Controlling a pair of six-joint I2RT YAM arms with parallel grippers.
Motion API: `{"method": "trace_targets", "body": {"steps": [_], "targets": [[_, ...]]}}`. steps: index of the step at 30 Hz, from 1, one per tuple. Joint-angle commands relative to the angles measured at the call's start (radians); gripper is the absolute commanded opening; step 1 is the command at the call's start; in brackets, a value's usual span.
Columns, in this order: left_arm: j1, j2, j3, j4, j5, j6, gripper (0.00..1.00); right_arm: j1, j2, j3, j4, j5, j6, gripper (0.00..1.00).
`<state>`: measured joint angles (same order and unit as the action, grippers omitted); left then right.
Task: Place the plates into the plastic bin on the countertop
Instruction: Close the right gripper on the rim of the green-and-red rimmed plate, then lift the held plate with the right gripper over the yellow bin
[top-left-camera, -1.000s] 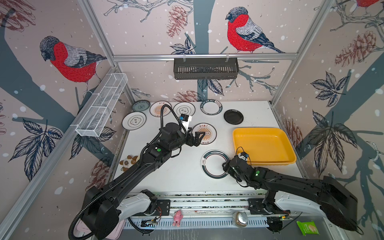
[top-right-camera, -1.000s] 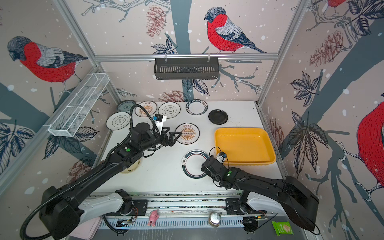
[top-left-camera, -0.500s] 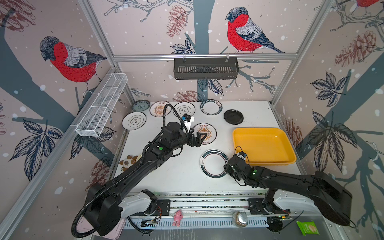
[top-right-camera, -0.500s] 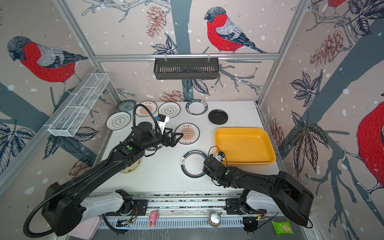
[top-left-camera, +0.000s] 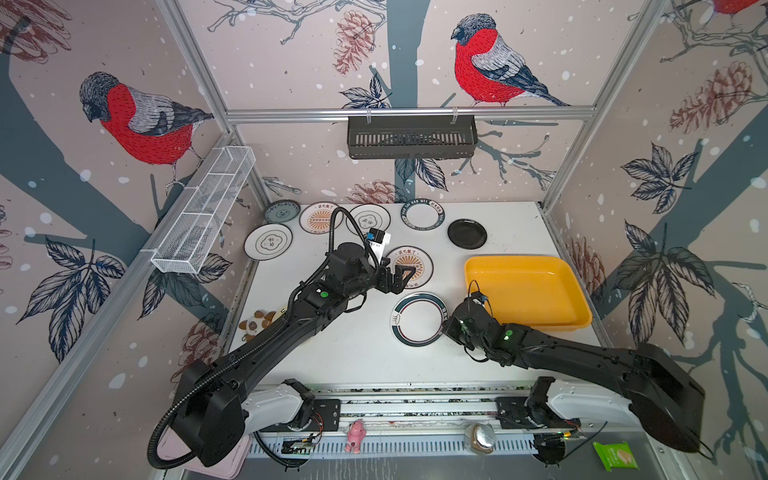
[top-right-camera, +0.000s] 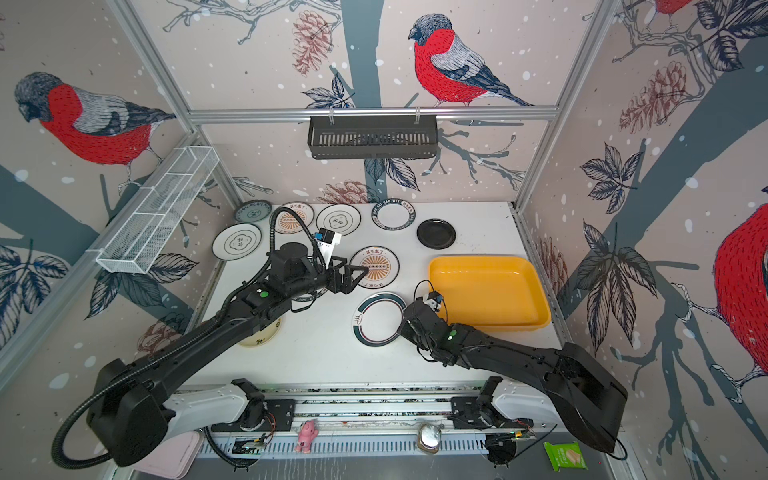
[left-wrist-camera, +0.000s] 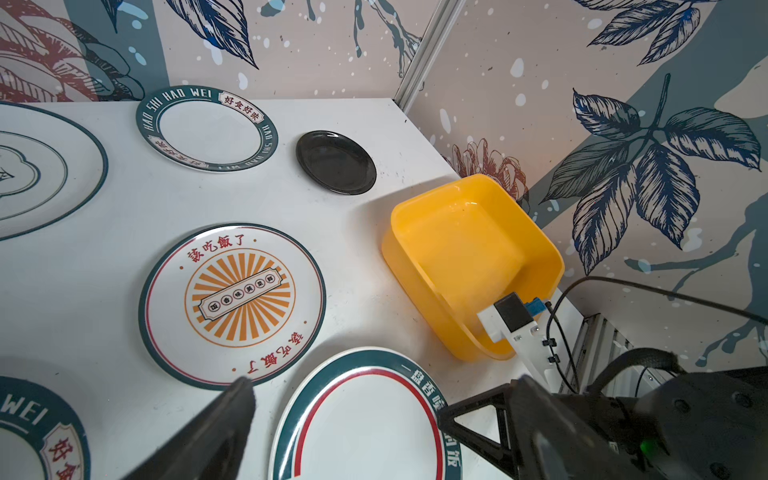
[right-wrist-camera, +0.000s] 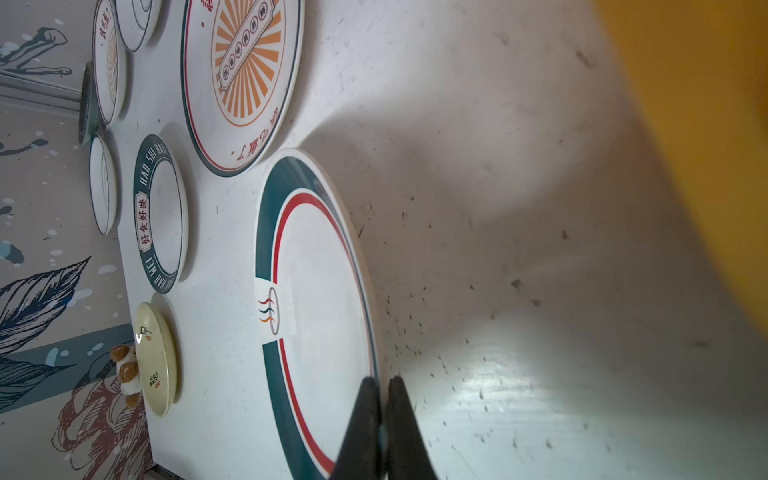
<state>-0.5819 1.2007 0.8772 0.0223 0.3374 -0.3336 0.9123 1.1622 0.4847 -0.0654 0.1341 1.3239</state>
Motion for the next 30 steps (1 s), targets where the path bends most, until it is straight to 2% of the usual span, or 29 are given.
{"method": "trace_targets", "body": {"steps": [1, 10, 15, 23, 26, 30], "targets": [[0.007, 0.008, 0.012, 0.001, 0.004, 0.010, 0.97, 0.002, -0.034, 0.025, -0.064, 0.044, -0.043, 0.01], [0.027, 0.032, 0.017, 0.003, 0.028, 0.006, 0.96, 0.003, -0.148, 0.080, -0.097, 0.110, -0.073, 0.01], [0.037, 0.027, 0.034, -0.043, -0.008, 0.045, 0.96, -0.010, -0.193, 0.118, -0.107, 0.171, -0.132, 0.00], [0.052, 0.002, 0.024, -0.029, -0.011, 0.070, 0.96, -0.114, -0.275, 0.126, -0.123, 0.185, -0.245, 0.00], [0.072, 0.025, 0.038, -0.040, 0.038, 0.073, 0.96, -0.138, -0.315, 0.126, -0.138, 0.204, -0.255, 0.00], [0.074, 0.035, 0.036, -0.046, 0.043, 0.094, 0.96, -0.184, -0.360, 0.114, -0.152, 0.184, -0.263, 0.00]]}}
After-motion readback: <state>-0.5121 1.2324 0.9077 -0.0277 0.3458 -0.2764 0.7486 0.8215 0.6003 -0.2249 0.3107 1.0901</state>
